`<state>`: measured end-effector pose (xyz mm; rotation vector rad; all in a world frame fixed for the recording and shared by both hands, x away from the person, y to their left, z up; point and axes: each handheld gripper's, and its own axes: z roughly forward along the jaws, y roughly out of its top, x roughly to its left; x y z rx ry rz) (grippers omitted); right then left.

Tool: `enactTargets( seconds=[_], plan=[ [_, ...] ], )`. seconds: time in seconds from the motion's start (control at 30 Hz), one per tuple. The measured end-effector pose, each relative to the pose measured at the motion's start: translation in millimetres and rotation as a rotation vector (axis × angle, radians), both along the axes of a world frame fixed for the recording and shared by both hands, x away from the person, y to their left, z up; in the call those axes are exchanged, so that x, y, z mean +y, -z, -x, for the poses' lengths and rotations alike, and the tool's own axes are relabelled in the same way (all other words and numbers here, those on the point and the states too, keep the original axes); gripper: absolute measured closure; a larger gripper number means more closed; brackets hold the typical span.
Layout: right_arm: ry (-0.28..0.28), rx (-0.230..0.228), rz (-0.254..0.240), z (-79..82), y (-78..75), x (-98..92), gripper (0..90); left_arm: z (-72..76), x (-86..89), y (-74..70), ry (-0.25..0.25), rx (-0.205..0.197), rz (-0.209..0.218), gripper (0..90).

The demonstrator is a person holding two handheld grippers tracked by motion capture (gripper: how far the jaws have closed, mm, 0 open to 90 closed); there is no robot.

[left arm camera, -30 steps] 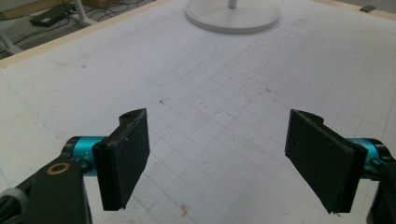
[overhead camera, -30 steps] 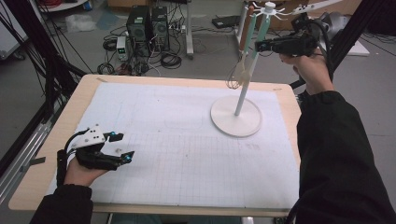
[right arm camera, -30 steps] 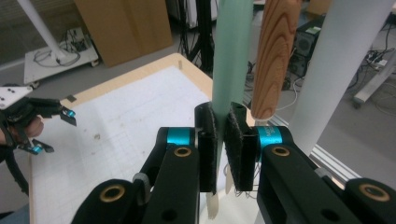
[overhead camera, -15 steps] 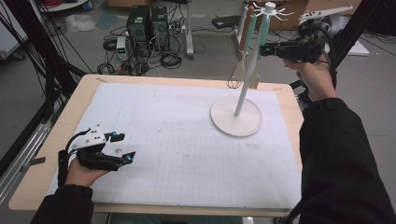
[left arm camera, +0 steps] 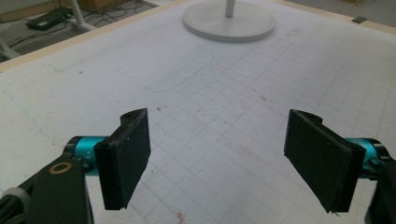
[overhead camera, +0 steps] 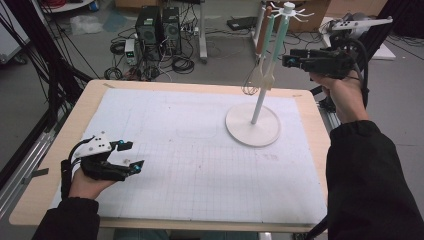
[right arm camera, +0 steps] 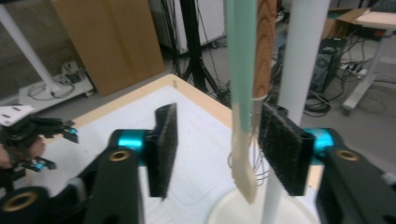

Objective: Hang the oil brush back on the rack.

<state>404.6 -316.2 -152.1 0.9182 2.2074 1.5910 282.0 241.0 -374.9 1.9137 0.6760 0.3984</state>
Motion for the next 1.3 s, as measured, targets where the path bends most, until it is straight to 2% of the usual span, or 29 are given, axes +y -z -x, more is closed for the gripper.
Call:
enactTargets(
  seconds=[0.13, 0.17, 0.27, 0.4, 0.67, 0.87, 0.9, 0.97, 1.0, 1.3],
  plan=[
    [-0.005, -0.011, 0.002, 6.4, 2.2, 3.0, 40.4, -1.3, -0.3, -0.6, 0.001, -0.001, -0.011, 22.9],
    [-0.008, -0.020, -0.015, 10.8, 5.4, 4.2, 38.5, -2.0, -1.1, -0.9, 0.001, 0.004, -0.008, 22.9],
    [-0.018, -0.024, -0.025, 15.2, 10.3, 5.9, 35.2, -2.6, -1.8, -1.0, 0.000, 0.009, -0.007, 22.2],
    [-0.020, -0.032, -0.013, 22.0, 15.1, 8.1, 31.7, -3.9, -1.3, -2.1, -0.022, 0.005, 0.003, 19.7],
    [-0.024, -0.043, -0.018, 33.7, 26.1, 11.2, 25.0, -7.9, -0.4, -4.7, -0.032, 0.008, 0.003, 18.2],
    [-0.030, -0.037, -0.019, 40.3, 37.7, 15.1, 22.5, -10.2, 0.7, -4.0, -0.029, 0.022, -0.004, 16.0],
    [-0.031, -0.044, -0.011, 42.9, 43.9, 16.6, 21.2, -10.8, 1.3, -4.0, -0.033, 0.027, -0.005, 15.6],
    [-0.031, -0.045, -0.011, 44.0, 46.2, 17.1, 20.9, -11.5, 1.5, -3.9, -0.034, 0.026, -0.005, 14.9],
    [-0.026, -0.042, -0.026, 46.2, 53.4, 18.4, 19.7, -12.1, 1.3, -4.1, -0.037, 0.030, -0.007, 14.8],
    [-0.013, -0.028, -0.017, 50.4, 75.1, 24.2, 17.3, -15.2, 1.1, -4.9, -0.038, 0.034, -0.010, 14.1]
  ],
)
